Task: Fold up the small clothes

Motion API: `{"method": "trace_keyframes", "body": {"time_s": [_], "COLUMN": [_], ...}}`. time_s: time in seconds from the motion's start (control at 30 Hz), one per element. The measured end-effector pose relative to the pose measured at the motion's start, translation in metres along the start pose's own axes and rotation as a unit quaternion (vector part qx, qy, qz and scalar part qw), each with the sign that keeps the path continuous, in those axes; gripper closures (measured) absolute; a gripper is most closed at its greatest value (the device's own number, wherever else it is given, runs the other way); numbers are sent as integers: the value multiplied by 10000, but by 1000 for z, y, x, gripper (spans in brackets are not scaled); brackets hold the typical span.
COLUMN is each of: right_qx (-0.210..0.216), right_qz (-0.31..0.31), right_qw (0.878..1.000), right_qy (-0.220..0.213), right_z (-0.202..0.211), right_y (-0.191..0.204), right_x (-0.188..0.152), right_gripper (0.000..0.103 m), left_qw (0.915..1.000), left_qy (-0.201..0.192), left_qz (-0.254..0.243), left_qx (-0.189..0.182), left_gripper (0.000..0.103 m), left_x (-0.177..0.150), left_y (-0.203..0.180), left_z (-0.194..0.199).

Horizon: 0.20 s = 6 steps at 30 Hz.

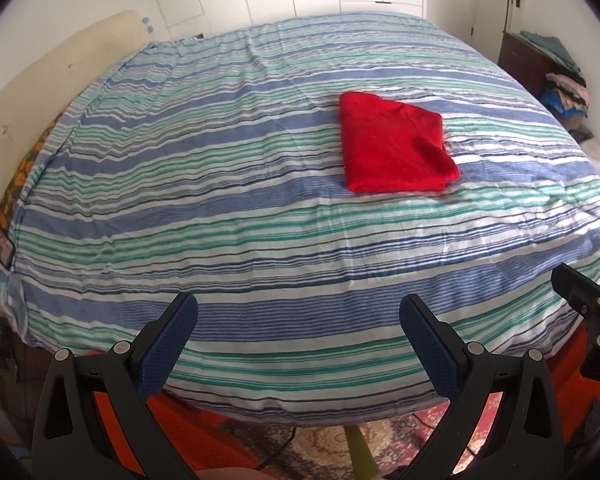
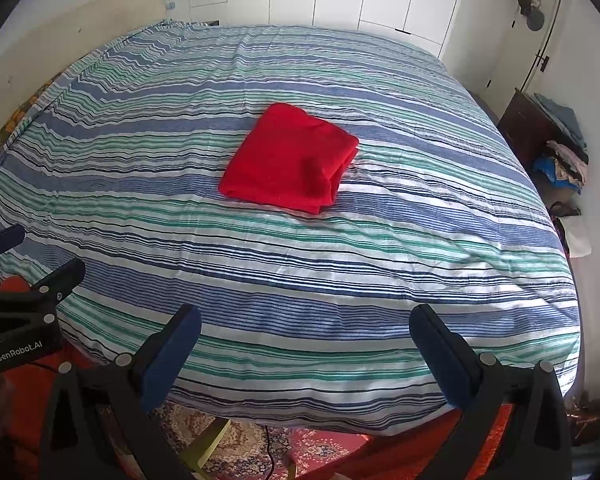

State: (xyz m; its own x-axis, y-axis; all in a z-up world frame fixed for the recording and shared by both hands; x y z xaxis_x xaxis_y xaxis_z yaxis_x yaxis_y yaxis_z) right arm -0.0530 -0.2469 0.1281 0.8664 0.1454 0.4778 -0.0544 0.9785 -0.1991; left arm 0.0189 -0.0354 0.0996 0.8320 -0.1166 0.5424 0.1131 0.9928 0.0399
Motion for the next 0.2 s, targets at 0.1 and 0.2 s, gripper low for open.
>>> {"method": "trace_keyframes", "body": {"time_s": [0.1, 0.2], "right_qx": [17, 21], "right_qz": [-29, -34], "right_qw": [10000, 10000], "right_qy": [8, 10], "right_z": [-1, -2], "right_y": [-1, 0], "right_x": [0, 1], "right_gripper": [0, 0], "left_qw": [10000, 9999], "left_qy": [-56, -133], "left_qz": [24, 38], "left_qx": [-14, 23], "left_gripper": [2, 2], "left_x": [0, -1], "left_y": [0, 2], "left_z": [2, 3]}}
Point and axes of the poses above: each gripper's, at about its wrist camera, not at the fingertips, and z roughly against the way its jaws point, y to its left, x to its top, the point moved 1 cm from there along -z, roughly the way its jaws point, and after that the axes turned 11 degrees about z, right-handed, at the moved point
